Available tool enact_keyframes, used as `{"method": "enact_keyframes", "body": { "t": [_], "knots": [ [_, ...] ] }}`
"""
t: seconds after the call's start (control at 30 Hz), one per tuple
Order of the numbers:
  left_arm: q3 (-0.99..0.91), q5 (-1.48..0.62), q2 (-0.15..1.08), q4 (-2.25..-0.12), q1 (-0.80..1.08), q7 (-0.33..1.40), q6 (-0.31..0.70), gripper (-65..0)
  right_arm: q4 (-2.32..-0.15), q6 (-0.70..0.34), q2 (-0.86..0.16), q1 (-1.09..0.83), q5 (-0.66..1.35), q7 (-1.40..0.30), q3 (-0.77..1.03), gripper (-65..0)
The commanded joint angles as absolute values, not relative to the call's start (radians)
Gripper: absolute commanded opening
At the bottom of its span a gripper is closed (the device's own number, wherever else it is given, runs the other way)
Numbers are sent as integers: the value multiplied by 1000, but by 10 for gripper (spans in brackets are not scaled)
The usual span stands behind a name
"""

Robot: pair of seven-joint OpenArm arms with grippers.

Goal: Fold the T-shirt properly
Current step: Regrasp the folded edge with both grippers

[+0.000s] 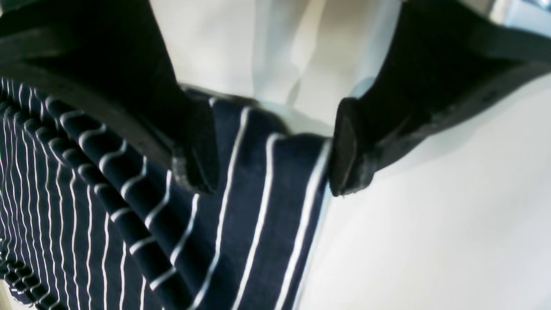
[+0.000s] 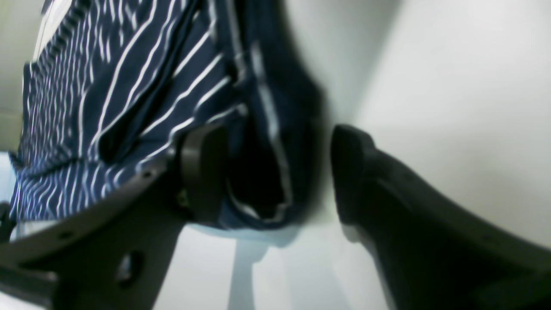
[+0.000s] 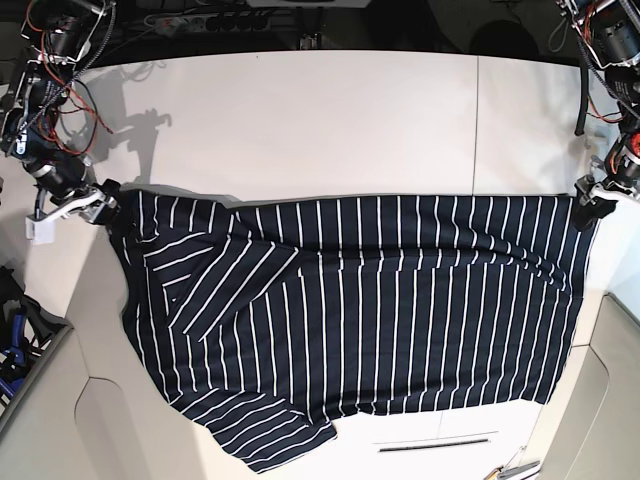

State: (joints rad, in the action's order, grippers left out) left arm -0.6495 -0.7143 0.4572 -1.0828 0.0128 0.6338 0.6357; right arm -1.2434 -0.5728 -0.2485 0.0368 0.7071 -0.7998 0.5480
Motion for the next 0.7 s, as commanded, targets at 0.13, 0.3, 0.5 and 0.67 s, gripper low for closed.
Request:
{"method": "enact_keyframes", "body": {
  "t": [0.13, 0.3, 0.5, 0.67],
  "knots": [
    [-654, -713, 479, -1071, 0, 632, 640, -215, -1258, -580, -239, 56, 725, -754, 495, -273],
    [-653, -714, 479, -1067, 0, 632, 640, -215, -1258, -580, -172, 58, 722, -748, 495, -273],
    [-654, -714, 480, -1067, 0, 632, 639, -215, -1258, -580, -141, 58, 721, -748, 495, -273],
    [-655, -722, 489, -1068, 0, 633, 640, -215, -1258, -580, -146, 58, 710, -748, 495, -273]
  ]
}}
